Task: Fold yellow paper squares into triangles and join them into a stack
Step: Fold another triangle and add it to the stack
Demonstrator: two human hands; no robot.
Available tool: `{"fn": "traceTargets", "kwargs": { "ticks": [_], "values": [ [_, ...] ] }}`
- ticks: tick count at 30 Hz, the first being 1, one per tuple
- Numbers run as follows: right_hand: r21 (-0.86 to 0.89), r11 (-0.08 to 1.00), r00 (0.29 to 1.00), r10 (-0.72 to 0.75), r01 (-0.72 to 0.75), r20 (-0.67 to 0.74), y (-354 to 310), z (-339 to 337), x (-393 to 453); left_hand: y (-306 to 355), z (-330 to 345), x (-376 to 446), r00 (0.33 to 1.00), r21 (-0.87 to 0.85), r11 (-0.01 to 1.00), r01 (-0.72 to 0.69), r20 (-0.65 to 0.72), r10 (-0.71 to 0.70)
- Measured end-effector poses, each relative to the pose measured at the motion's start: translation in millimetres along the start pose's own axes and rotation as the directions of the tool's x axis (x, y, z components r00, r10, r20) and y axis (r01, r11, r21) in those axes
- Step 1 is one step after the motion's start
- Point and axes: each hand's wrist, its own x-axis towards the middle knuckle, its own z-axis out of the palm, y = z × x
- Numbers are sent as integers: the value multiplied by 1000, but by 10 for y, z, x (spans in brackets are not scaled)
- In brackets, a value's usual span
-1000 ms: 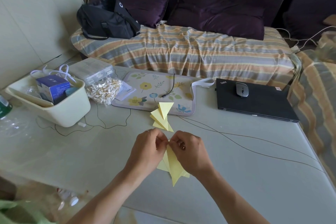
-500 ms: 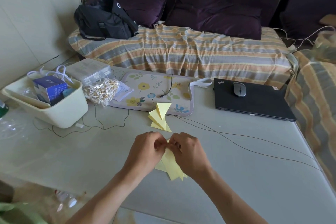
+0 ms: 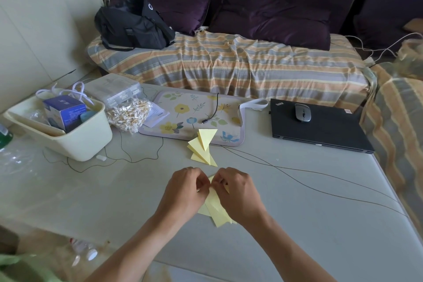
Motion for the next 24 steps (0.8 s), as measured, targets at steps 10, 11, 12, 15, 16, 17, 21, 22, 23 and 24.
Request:
{"fn": "traceTargets", "kwargs": {
  "ticks": [10, 11, 12, 15, 16, 17, 21, 22, 23, 24],
  "values": [
    [-46, 998, 999, 45, -46, -21, -32, -13, -4, 5, 9, -11, 998, 7, 998, 60, -12, -60],
    [-37, 999, 1000, 27, -27, -6, -28, -13, -1, 3, 6, -15, 999, 15, 999, 51, 7, -51],
    [-24, 1000, 1000, 11, -11, 11, -23, -13, -4, -4, 4, -16, 999, 21, 999, 36, 22, -37],
    [16, 1000, 1000, 18, -18, 19, -13, -9, -11, 3, -9, -17, 999, 62, 998, 14, 28, -16],
    [30, 999, 999, 42, -42, 7, -14, -3, -13, 11, -12, -15, 1000, 64, 998, 19, 14, -20],
    [38, 997, 997, 72, -72, -7, -16, 5, -12, 17, -10, -13, 1000, 56, 998, 27, -1, -27],
    [-9, 995, 994, 100, -101, -50, -48, 38, -18, 41, -4, -14, 998, 22, 998, 64, -26, -63],
    [-20, 995, 994, 93, -94, -52, -54, 45, -25, 43, -5, -13, 998, 20, 998, 66, -26, -65],
    [-17, 996, 995, 88, -89, -51, -56, 48, -27, 44, -8, -12, 997, 15, 998, 68, -26, -67],
    [-4, 996, 995, 88, -88, -47, -52, 48, -28, 40, -12, -10, 997, 9, 997, 71, -27, -70]
  ]
}}
